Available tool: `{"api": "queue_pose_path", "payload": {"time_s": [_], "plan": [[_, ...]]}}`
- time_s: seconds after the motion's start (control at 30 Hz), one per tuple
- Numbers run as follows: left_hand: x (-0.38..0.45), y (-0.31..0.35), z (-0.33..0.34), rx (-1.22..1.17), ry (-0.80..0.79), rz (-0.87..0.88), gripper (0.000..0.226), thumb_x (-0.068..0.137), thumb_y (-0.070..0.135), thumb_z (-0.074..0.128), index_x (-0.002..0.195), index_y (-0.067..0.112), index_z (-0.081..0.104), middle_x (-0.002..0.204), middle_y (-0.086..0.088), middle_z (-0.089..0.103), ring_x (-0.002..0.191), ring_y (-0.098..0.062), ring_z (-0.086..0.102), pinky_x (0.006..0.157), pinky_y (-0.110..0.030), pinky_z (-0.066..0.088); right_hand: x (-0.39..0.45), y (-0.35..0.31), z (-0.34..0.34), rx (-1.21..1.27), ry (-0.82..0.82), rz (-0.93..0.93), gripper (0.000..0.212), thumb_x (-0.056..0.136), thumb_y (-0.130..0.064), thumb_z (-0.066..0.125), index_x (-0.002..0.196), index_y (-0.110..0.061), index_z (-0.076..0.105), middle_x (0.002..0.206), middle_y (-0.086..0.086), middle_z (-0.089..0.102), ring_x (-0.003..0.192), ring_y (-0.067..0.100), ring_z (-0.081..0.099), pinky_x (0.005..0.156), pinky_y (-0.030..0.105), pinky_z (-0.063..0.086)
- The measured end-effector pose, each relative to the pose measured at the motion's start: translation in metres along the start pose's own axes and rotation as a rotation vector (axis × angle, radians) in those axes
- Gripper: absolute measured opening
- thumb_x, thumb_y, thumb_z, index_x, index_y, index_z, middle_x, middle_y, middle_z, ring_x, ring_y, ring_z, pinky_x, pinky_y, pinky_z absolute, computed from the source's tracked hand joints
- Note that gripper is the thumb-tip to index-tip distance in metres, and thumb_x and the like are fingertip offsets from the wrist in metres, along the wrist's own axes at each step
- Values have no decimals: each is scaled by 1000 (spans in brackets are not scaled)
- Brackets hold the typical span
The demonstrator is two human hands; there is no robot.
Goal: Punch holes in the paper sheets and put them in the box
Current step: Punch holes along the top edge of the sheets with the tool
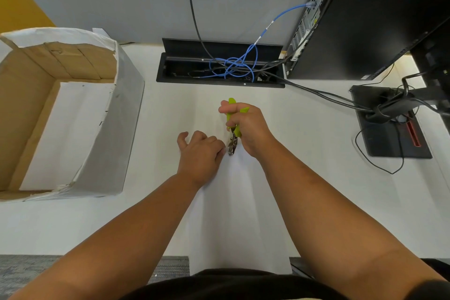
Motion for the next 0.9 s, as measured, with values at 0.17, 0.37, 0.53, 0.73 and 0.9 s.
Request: {"api": "queue_pose_path", "payload": {"time_s": [0.17,0.37,0.53,0.73,0.9], "plan": [[0,-14,6,-84,-50,-91,28,98,37,40,94,30,67,86,14,63,106,-16,45,104,-52,12,-1,-6,-16,-28,91,-43,40,78,18,47,103,-2,71,137,8,56,123,5,50,92,21,46],[-2,-26,13,-222,-102,-172,27,97,38,41,92,31,66,84,16,62,107,-15,44,103,-47,14,-5,-8,-29,-52,110,-61,30,80,14,48,88,-6,69,135,10,58,125,15,56,90,44,52],[-2,-25,13,-252,-97,-148,25,97,38,42,92,33,66,84,18,61,106,-14,45,102,-46,16,-9,-8,-36,-56,120,-67,26,81,9,53,76,-16,60,130,11,60,109,25,67,91,49,51],[-5,-24,12,-256,-99,-132,26,97,39,41,93,33,66,89,17,64,107,-14,45,101,-46,16,-18,-8,-43,-67,158,-63,24,81,8,57,76,-16,57,129,11,61,116,27,63,92,49,51],[-6,-22,13,-246,-119,-102,28,97,39,40,94,34,67,91,17,65,107,-14,46,102,-47,18,-26,-7,-52,-79,232,-87,25,82,7,56,75,-18,55,127,9,62,106,25,67,85,44,55]]}}
Point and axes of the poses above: each hand's wrist, its own x-axis towards the middle knuckle, its own z-axis out of the palm, y = z × x, the point moved 10 cm from there along x, towards the middle knuckle
